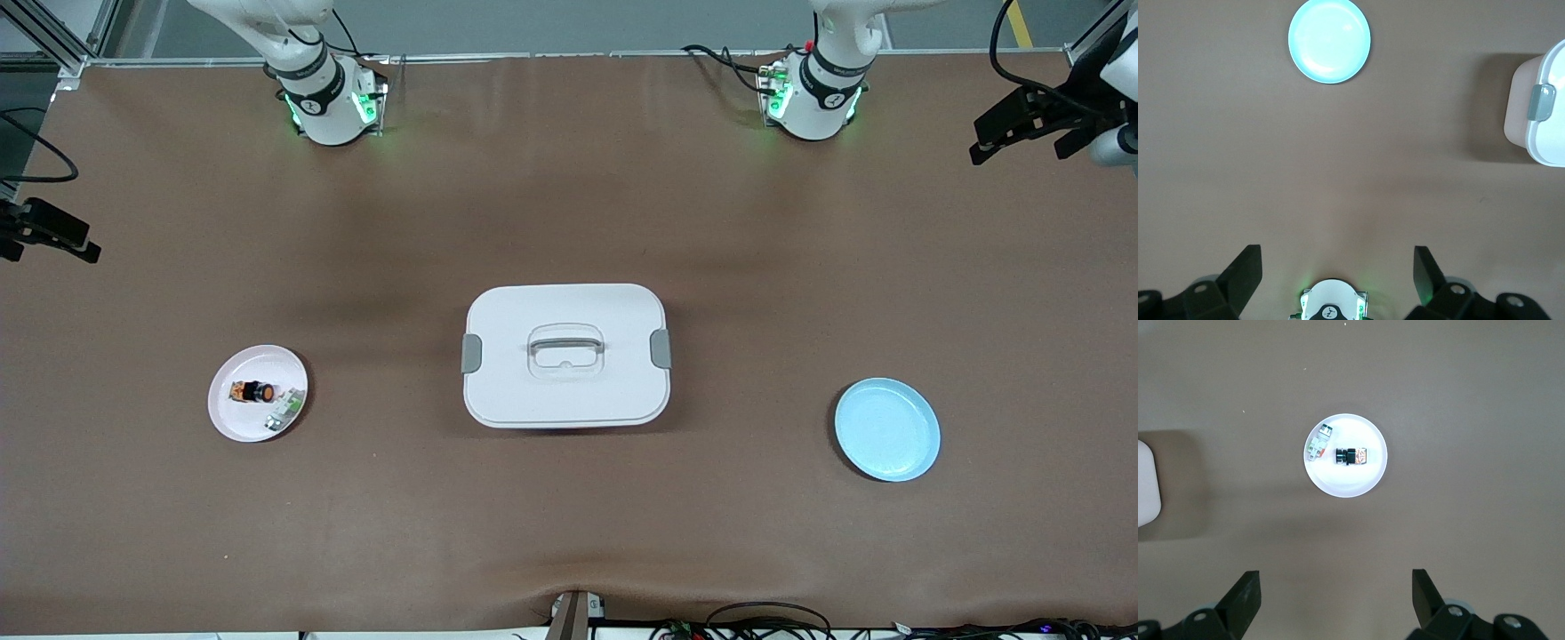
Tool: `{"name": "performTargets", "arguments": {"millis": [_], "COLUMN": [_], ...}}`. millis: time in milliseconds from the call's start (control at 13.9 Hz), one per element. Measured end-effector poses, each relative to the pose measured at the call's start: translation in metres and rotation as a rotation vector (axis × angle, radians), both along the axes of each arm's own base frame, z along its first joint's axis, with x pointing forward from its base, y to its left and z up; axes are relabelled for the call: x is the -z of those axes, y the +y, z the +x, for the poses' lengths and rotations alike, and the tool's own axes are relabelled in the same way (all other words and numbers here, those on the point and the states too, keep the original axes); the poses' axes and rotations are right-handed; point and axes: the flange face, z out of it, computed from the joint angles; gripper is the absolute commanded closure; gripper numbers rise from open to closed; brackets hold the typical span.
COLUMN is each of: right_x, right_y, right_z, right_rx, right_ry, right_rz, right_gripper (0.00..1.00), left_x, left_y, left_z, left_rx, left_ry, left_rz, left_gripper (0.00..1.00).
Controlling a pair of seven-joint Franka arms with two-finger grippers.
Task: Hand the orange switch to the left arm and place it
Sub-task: 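Move the right gripper toward the white plate of switches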
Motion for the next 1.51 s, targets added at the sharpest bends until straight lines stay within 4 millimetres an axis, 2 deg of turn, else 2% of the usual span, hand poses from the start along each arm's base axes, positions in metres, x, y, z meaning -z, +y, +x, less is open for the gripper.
{"name": "performTargets", "arguments": {"millis": [431, 862, 1508], "right_x": [0.001, 0.005, 0.058], "right_y": [0.000, 0.000, -0.004], "right_z": [0.000, 0.002, 0.026], "right_rx": [0.000, -0.001, -0.001], "right_ry": [0.002, 0.009, 0.095], "right_rz": [0.000, 0.002, 0.018], "right_gripper": [0.00, 0.00, 0.00], "left_x": [-0.004, -0.001, 0.008], "left_y": [0.001, 0.005, 0.003], "left_z": [0.001, 0.015, 0.020], "left_rx": [-0.002, -0.008, -0.002], "left_ry": [-0.010, -0.025, -0.026], "left_rz": [-0.001, -0.008, 0.006], "left_gripper": [0.00, 0.00, 0.00]}}
